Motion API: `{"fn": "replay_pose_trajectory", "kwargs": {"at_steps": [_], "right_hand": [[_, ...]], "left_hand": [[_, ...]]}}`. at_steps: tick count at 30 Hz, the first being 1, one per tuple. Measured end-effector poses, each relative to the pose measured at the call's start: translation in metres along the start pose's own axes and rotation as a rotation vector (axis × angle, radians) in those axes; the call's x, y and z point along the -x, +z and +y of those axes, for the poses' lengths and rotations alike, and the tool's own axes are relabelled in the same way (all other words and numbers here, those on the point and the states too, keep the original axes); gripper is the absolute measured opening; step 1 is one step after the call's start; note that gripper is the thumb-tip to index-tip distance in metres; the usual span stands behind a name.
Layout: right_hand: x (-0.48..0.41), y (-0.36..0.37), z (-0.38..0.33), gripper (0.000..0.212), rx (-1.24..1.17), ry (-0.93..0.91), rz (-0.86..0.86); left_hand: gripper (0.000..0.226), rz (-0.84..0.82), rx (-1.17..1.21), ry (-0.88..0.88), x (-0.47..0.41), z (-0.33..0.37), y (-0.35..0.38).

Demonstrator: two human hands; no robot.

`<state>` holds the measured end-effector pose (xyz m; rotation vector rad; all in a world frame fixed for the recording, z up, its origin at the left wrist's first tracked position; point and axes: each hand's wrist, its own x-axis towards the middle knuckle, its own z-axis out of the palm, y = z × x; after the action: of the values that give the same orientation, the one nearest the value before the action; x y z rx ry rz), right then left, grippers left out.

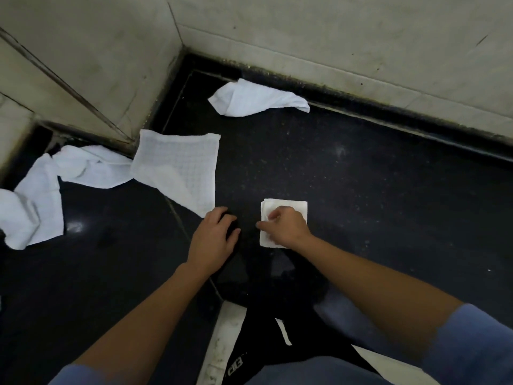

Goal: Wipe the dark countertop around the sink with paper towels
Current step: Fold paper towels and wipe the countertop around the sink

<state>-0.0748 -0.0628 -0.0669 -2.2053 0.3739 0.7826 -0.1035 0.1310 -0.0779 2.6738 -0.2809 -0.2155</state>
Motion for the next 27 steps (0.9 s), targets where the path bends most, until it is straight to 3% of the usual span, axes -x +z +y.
{"fn": "replay_pose_trajectory", "kwargs": {"at_steps": [3, 6, 10, 16, 19, 23, 27], "right_hand": [[0.013, -0.012, 0.026, 0.023, 0.26, -0.305, 0.208], [0.016, -0.021, 0.06, 0.032, 0.73, -0.597, 0.396], [0.01, -0.022, 0.087, 0.065, 0.93, -0.442, 0.192], [0.008, -0.029, 0.093, 0.075, 1.005, -0.367, 0.126], [0.006, -0.034, 0.08, 0.074, 0.961, -0.399, 0.177], [-0.013, -0.046, 0.039, 0.059, 0.791, -0.365, 0.15], [-0.033, -0.054, 0.014, 0.052, 0.63, -0.112, -0.017]], "left_hand": [[0.034, -0.009, -0.015, 0.139, -0.012, 0.023, 0.005], [0.049, -0.213, -0.145, 0.3, -0.022, 0.048, 0.019], [0.068, -0.439, -0.389, 0.39, -0.03, 0.039, 0.03], [0.07, -0.442, -0.421, 0.457, -0.03, 0.021, 0.034], [0.07, -0.444, -0.38, 0.448, -0.03, 0.022, 0.032], [0.062, -0.317, -0.213, 0.35, -0.027, 0.018, 0.018], [0.049, -0.128, -0.146, 0.235, -0.024, -0.002, 0.004]]}}
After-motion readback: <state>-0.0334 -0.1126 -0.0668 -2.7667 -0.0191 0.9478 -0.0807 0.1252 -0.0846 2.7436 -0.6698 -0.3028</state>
